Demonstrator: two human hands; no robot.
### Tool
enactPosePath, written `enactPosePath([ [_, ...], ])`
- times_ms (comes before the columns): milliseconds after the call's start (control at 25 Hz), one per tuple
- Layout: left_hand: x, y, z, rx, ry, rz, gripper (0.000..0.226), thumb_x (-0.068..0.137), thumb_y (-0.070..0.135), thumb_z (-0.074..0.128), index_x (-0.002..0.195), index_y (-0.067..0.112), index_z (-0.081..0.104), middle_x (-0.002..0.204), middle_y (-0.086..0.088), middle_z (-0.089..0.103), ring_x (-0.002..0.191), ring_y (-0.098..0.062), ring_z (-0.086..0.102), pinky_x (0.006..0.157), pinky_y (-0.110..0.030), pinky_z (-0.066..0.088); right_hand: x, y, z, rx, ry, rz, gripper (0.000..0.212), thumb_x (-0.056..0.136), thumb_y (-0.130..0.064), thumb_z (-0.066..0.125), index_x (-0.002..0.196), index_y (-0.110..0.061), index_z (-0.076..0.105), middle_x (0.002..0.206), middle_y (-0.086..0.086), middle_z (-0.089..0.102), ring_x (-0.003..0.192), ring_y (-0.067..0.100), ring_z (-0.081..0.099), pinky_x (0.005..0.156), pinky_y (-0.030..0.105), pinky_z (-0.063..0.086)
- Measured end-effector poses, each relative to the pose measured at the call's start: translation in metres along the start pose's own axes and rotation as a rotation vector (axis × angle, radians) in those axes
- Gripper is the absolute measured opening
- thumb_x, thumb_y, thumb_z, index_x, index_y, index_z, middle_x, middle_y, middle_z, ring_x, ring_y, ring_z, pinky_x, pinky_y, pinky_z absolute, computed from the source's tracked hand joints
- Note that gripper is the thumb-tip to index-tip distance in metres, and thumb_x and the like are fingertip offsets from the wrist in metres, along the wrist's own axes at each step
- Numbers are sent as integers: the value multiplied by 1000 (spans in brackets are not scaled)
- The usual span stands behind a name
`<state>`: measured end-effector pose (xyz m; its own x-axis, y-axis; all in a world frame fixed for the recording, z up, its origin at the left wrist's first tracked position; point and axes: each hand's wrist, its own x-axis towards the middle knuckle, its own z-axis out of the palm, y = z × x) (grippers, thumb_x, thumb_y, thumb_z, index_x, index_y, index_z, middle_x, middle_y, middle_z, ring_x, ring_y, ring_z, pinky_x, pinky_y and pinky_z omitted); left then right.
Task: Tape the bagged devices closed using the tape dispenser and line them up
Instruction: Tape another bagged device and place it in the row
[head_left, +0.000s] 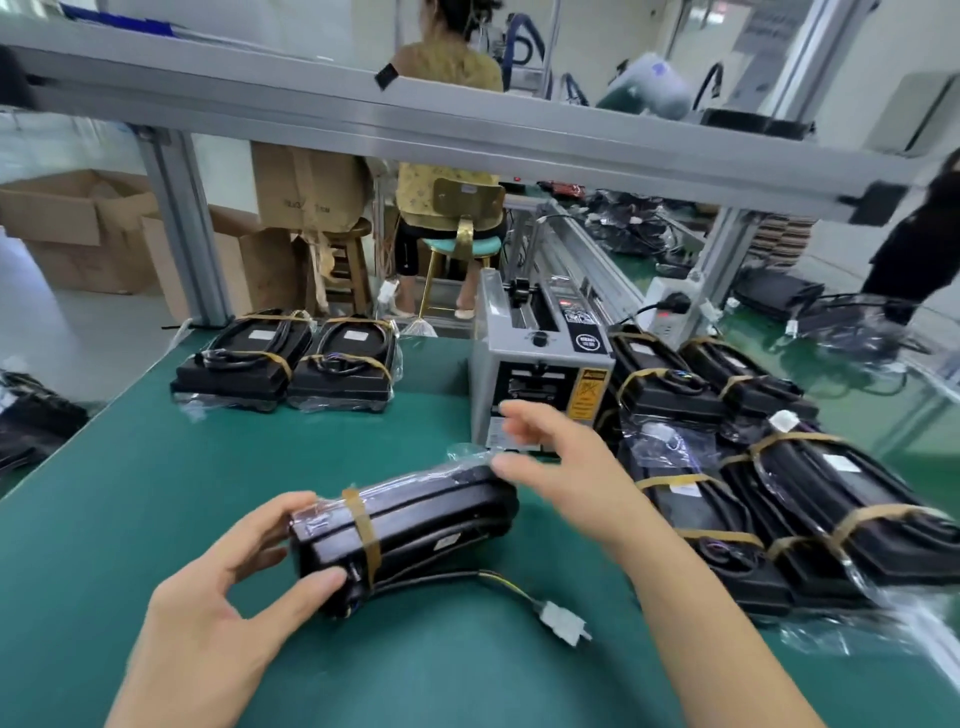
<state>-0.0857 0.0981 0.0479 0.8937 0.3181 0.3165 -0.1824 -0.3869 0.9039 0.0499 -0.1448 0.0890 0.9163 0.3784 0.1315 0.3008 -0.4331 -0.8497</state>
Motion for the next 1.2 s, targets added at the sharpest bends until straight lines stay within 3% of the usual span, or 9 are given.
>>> enactPosePath([
  [120, -4, 2, 2, 22, 38, -10, 57, 50, 30, 78, 99, 54, 63, 98, 27, 69, 88, 9, 64, 88, 0, 38, 21, 18, -3, 198, 387, 269, 10, 87, -17, 67, 95, -21, 72, 84, -11, 65, 84, 13, 61, 73, 19, 47],
  [200, -7, 2, 3, 56, 50, -12, 59, 51, 26, 83, 99, 55, 63, 97, 29, 68, 89, 11, 62, 86, 4, 36, 37, 26, -1, 192, 562, 384, 19, 89, -20, 63, 72, -26, 68, 79, -6, 66, 82, 20, 60, 74, 29, 47],
  [280, -10, -1, 3, 87, 53, -5, 64, 55, 15, 88, 100, 55, 63, 97, 29, 68, 90, 11, 62, 86, 4, 36, 51, 27, 1, 212, 657, 451, 19, 90, -23, 63, 71, -22, 68, 82, -1, 66, 80, 22, 58, 77, 34, 48],
  [480, -9, -2, 3, 121, 68, 6, 68, 57, 10, 88, 99, 57, 62, 94, 32, 67, 90, 12, 61, 84, 6, 35, 64, 16, 5, 114, 782, 459, 28, 89, -25, 65, 66, -9, 66, 72, 0, 68, 74, 26, 63, 71, 38, 50],
  [600, -8, -1, 3, 124, 64, 9, 67, 56, 14, 87, 98, 60, 61, 94, 34, 66, 89, 14, 60, 82, 7, 35, 68, 11, 6, 42, 772, 450, 33, 87, -26, 67, 56, -19, 60, 62, -5, 60, 72, 25, 60, 67, 30, 45],
  [840, -11, 3, 4, 75, 31, 14, 60, 63, 17, 85, 101, 56, 61, 99, 31, 67, 94, 8, 61, 84, -10, 44, 70, 10, 13, -28, 843, 444, 7, 84, -23, 69, 79, -20, 73, 80, 0, 68, 80, 22, 62, 68, 25, 39],
  [960, -13, 9, 5, 61, 33, 26, 58, 65, 25, 87, 105, 56, 58, 102, 34, 65, 97, 6, 59, 84, -7, 41, 59, -4, 15, 179, 750, 345, 9, 83, -15, 70, 74, -13, 71, 73, -4, 68, 79, 15, 65, 70, 24, 48],
  [1040, -13, 12, 6, 53, 47, 45, 51, 63, 32, 79, 103, 57, 58, 101, 36, 64, 96, 8, 58, 83, -1, 37, 36, -29, 23, 358, 583, 192, 7, 81, -12, 71, 76, -14, 75, 65, -13, 67, 66, -1, 59, 62, 11, 47],
  [1200, -14, 14, 7, 55, 62, 81, 46, 64, 30, 75, 101, 54, 59, 101, 34, 64, 97, 10, 59, 84, 0, 37, -27, -75, 60, 245, 150, -55, 4, 71, -30, 75, 67, -30, 73, 75, -19, 68, 75, -6, 62, 78, 13, 47],
])
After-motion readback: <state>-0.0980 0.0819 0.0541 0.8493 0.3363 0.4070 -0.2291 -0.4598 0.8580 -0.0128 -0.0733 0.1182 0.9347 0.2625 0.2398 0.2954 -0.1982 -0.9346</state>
